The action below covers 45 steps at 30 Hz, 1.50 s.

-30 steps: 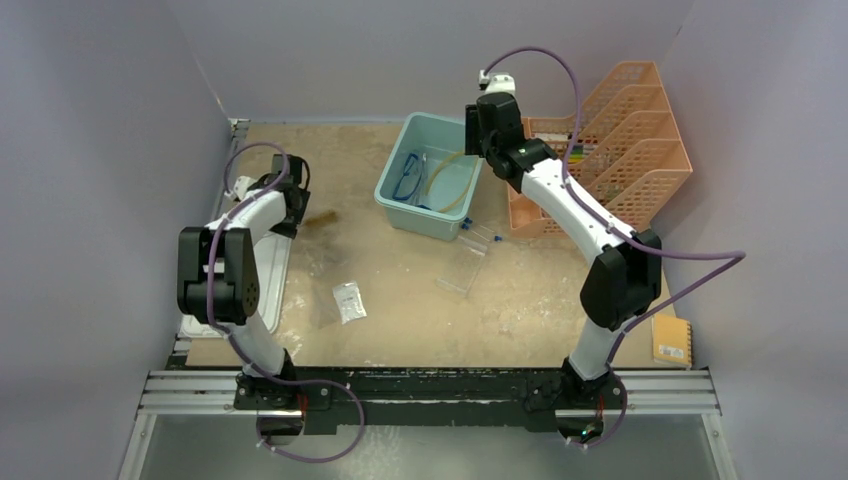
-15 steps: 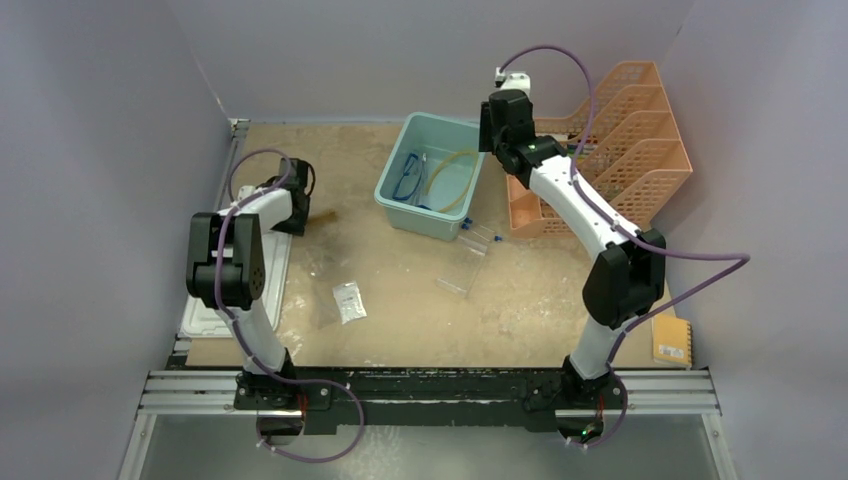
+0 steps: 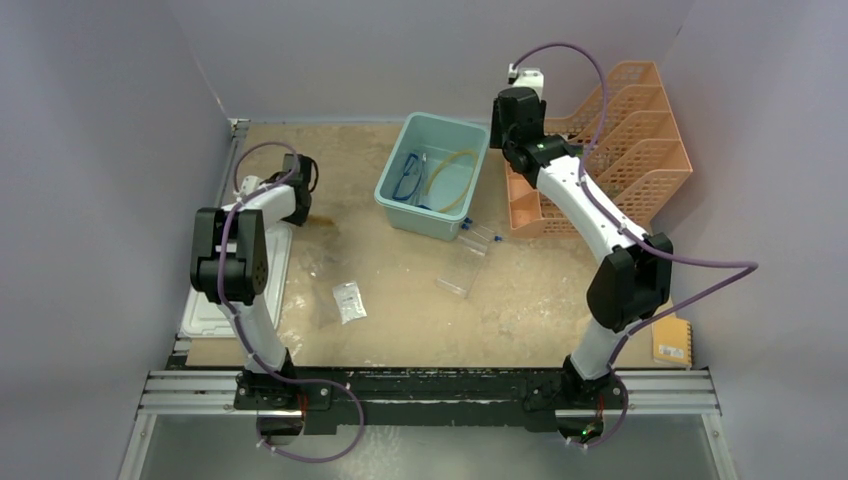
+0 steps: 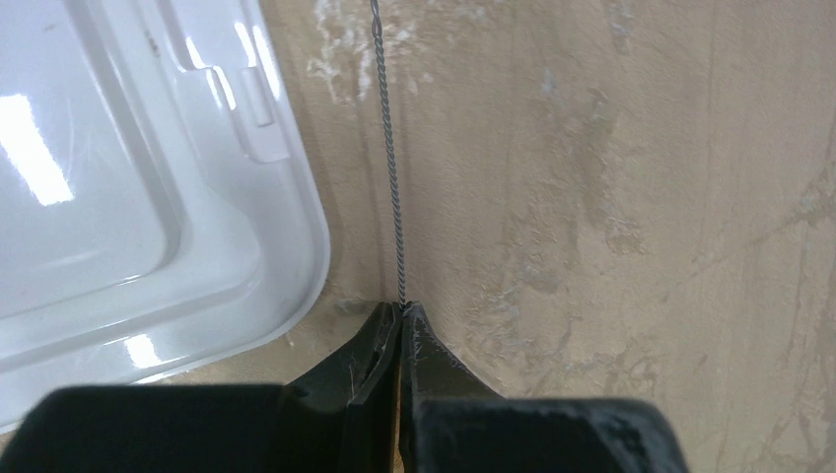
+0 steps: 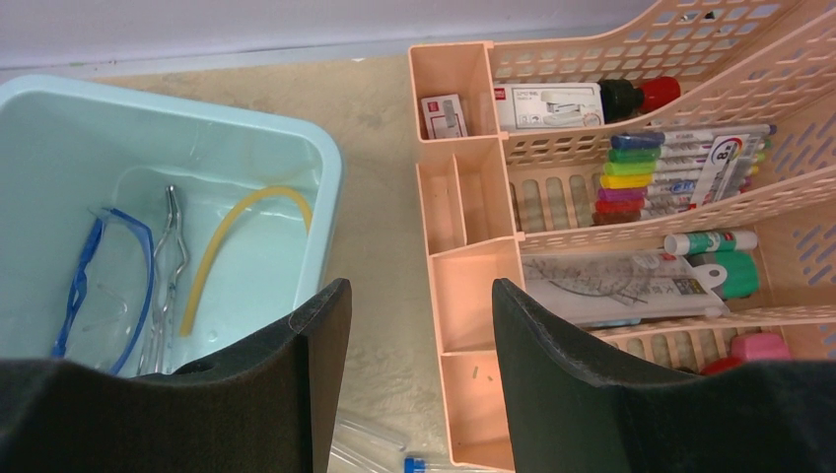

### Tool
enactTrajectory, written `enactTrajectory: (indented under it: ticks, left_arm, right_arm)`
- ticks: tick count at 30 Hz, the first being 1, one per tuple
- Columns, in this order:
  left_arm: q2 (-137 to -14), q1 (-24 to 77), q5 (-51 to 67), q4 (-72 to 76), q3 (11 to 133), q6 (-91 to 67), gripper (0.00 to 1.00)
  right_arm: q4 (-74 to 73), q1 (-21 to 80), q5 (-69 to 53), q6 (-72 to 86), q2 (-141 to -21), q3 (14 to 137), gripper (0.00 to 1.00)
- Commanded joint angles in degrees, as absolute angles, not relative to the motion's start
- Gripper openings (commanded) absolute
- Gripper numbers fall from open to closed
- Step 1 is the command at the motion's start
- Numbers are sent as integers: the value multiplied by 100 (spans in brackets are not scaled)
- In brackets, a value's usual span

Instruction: Organize the chemistry lab equipment

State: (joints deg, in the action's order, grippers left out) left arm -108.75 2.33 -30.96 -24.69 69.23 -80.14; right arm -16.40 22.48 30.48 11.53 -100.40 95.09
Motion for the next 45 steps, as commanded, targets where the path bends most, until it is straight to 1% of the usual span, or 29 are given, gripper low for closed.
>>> enactTrajectory:
  ticks: [1,7,10,14,17,20,22,25,28,32,39,43,45]
  left_arm:
    - [-10389,311,-3306,-2208,7287,-7255,0]
    - [-9760,315,-2734,-1533,7379,-6047,0]
    - [-9492,348,-1856,-1038,7543,-5173,0]
    - [-9276,489,-91,-409,7893,-4423,0]
    - [-9385,771,831,-430,8490,-3980,0]
    - [-9621,1024,1640,-352,8919,-3932,0]
    - [-9812,1221,2036,-324,9187,-3876,0]
    - [-10145,1560,2308,-439,9631,-3649,0]
    - [-10619,1917,2260,-961,10232,-3234,0]
    - [-11424,2355,1758,-1995,11238,-2435,0]
    - [-12712,3045,314,-3694,12798,-1226,0]
    - [-12987,3258,-451,-3984,12888,-944,0]
    - [-13071,3301,-616,-4027,12876,-915,0]
  right_arm:
    - [-1469,2232,3234,1178,-9686,9467,57]
    - [-1483,2207,3006,1216,-9662,9445,57]
    - [-1503,2168,2803,1248,-9620,9422,57]
    - [-1535,2074,2704,1296,-9589,9409,57]
    - [-1596,1988,2559,1481,-9576,9387,57]
    - [-1634,1907,2357,1655,-9543,9329,57]
    - [-1656,1844,2255,1761,-9505,9285,57]
    - [-1661,1749,2084,1924,-9424,9158,57]
    - [-1661,1702,1925,2052,-9336,9020,57]
    - [-1635,1692,1838,2121,-9240,8848,57]
    - [-1588,1694,1750,2119,-9121,8657,57]
    - [-1541,1691,1752,2084,-9079,8572,57]
    - [-1531,1681,1754,2068,-9079,8540,57]
